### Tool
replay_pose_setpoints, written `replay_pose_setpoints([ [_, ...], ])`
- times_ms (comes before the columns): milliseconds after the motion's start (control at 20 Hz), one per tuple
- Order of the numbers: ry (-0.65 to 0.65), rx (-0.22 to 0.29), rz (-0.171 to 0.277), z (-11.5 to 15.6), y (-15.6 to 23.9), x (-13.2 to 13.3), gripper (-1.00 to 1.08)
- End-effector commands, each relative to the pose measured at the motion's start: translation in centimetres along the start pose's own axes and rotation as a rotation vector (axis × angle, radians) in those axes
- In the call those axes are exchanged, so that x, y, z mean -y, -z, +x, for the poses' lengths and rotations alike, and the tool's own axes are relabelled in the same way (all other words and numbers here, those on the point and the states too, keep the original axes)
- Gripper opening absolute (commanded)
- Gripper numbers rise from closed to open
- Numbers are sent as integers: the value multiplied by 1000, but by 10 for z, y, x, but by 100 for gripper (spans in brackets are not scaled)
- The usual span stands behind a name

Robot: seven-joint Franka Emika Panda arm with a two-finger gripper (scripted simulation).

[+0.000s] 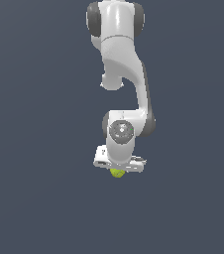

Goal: Pick up the object and move it to a goal position.

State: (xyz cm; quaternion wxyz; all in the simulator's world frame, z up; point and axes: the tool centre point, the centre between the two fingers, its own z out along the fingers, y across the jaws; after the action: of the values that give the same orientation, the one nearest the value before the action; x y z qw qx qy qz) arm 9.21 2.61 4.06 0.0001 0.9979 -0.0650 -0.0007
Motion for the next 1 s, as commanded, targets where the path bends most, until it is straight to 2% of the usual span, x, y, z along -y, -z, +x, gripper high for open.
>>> replay_pose_setpoints([
  [0, 0, -1, 0, 0, 1, 0, -100],
  [250, 1, -8, 0, 2, 4, -2, -100],
  [450, 7, -46, -2, 10, 20, -11, -100],
  [700, 20, -132, -6, 28, 58, -32, -100],
  [950, 40, -262, -12, 48, 119, -61, -100],
])
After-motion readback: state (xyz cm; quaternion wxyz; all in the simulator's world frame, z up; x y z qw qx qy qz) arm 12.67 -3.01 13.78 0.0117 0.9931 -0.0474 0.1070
